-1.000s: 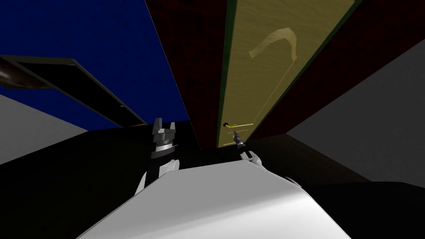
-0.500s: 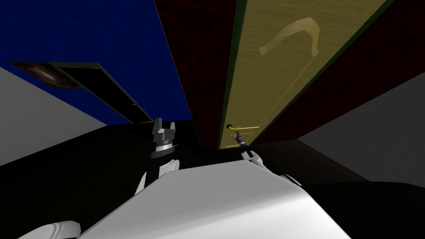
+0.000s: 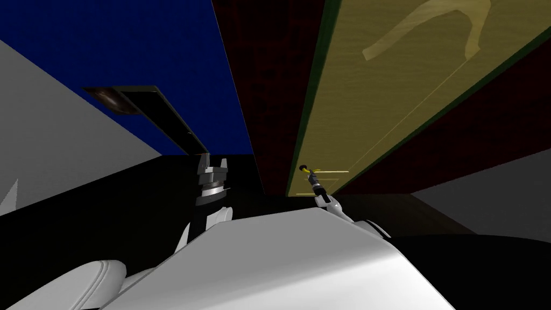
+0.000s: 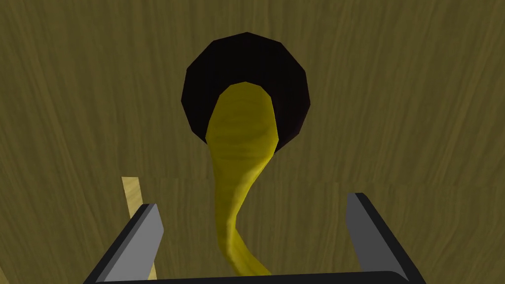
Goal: Pull the door open
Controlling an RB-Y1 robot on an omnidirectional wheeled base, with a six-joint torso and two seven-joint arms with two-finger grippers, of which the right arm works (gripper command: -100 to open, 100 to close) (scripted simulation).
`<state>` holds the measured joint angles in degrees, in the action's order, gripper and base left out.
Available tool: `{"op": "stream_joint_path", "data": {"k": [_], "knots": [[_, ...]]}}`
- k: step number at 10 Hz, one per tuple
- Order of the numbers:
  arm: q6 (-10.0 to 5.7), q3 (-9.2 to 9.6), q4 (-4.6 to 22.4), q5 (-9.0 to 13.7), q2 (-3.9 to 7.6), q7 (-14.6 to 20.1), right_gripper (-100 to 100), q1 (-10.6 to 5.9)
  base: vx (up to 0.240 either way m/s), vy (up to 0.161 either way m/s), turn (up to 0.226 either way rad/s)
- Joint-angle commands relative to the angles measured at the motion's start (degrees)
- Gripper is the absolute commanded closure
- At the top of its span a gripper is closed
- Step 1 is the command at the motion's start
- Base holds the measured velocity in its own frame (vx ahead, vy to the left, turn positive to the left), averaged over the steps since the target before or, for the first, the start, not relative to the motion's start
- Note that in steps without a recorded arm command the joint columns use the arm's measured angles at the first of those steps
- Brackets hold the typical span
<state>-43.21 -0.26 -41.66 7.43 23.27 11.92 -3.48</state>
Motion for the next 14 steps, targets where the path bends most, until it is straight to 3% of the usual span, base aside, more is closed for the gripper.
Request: {"op": "stream_joint_path", "data": {"k": [1, 3, 4, 9, 14], "knots": [[-0.45, -1.80, 2.24, 0.70, 0.05, -0.40, -100, -0.95, 0.088, -0.030, 0.288], [-0.43, -1.82, 2.41, 0.71, 0.10, -0.34, -100, -1.16, 0.057, -0.027, 0.114], [-0.43, -1.82, 2.41, 0.71, 0.10, -0.34, 100, -1.16, -0.003, 0.002, -0.024], [-0.43, -1.82, 2.41, 0.71, 0.10, -0.34, 100, -1.16, -0.004, 0.002, -0.002], [-2.50, 1.02, 1.57, -0.40, 2.49, 3.13, 100, 0.86, -0.170, -0.053, 0.103]]}}
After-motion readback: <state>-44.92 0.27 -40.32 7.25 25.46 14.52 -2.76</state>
